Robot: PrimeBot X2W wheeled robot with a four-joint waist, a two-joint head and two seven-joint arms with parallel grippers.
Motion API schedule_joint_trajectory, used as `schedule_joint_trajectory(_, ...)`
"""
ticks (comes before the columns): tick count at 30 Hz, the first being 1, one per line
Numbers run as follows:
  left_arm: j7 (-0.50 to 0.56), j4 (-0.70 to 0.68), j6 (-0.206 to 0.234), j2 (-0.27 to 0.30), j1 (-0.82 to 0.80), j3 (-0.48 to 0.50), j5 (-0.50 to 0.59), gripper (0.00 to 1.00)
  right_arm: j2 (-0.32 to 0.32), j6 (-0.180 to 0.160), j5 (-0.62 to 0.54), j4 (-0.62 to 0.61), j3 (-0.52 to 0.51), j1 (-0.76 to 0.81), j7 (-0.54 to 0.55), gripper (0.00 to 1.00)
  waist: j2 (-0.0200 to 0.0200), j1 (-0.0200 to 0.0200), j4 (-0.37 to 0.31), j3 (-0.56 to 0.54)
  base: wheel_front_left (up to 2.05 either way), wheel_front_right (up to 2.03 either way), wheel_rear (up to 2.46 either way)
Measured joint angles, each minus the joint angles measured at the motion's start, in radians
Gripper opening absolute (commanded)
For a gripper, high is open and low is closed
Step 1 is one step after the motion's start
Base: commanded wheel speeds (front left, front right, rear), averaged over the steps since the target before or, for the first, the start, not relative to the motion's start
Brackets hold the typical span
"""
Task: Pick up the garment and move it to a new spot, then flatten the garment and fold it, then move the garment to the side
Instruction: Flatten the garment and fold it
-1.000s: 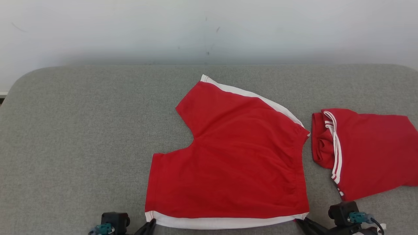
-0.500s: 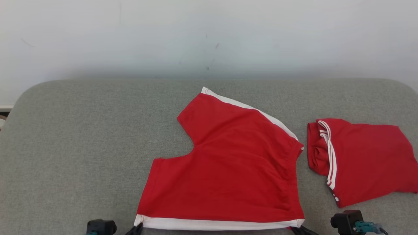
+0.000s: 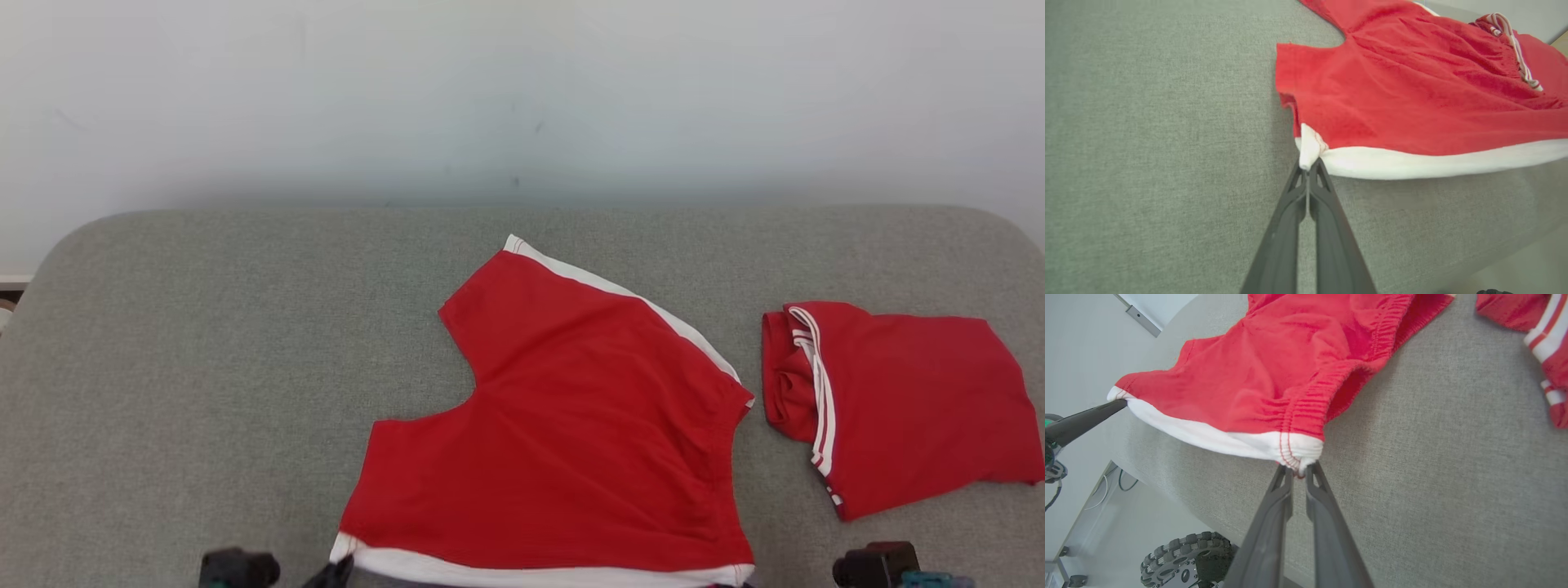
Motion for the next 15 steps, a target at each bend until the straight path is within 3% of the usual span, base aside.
schedule_joint_trajectory(15,0.130,-0.051,-0.006,0.110,-0.383,-0.007,-0.093,0.00,0.067,0.002,0.095,-0.031,-0.042,-0.214,0.051,0.00,0.0000,0.0000,-0.040,0.093,0.00,0.00,0.00)
